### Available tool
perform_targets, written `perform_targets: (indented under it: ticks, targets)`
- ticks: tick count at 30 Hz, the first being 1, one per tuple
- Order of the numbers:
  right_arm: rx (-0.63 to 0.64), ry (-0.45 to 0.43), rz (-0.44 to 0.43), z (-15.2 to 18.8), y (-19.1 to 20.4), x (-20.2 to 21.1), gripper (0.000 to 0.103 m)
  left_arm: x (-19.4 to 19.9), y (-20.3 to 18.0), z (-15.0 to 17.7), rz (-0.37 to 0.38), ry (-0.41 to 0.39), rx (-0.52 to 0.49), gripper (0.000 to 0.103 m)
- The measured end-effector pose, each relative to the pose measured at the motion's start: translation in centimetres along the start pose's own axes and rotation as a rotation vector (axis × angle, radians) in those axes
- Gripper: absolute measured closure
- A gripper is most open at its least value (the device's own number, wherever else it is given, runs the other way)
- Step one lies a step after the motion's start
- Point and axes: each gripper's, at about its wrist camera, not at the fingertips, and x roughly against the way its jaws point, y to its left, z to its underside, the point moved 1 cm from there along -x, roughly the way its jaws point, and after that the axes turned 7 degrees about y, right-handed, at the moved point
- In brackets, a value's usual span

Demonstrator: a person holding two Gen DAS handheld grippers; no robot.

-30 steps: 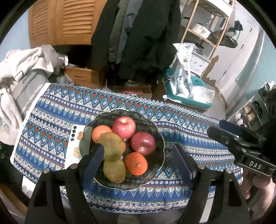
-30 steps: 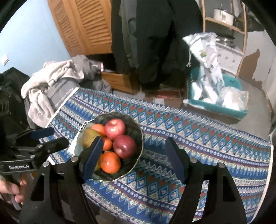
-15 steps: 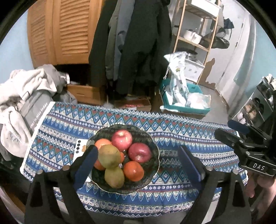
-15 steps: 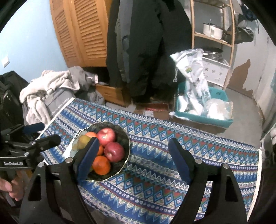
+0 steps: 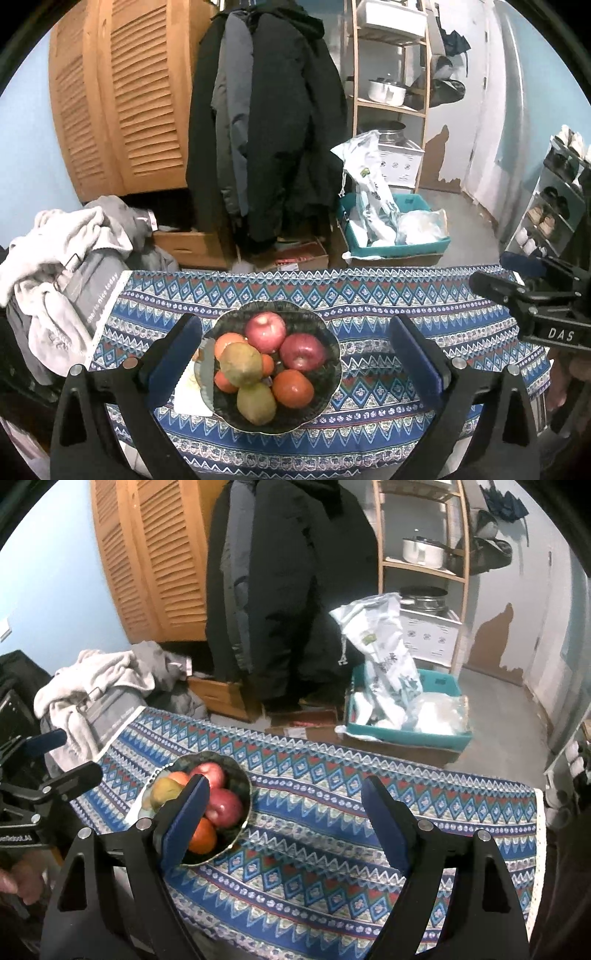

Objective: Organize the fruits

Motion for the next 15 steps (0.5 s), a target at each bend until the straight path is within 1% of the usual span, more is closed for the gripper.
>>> perform_targets:
  ticks: [8, 15]
  targets:
    - [-0.031, -0.002, 0.018, 0.1, -1.6, 0.1, 0.020, 0.3, -0.5, -0.1, -0.012, -0.009, -0.008, 0.001]
    - [-0.035, 0.002, 0.019, 0.2, -1.8, 0.1, 0.020, 0.2, -0.6, -0.1, -0.011, -0.005, -0.007, 0.001]
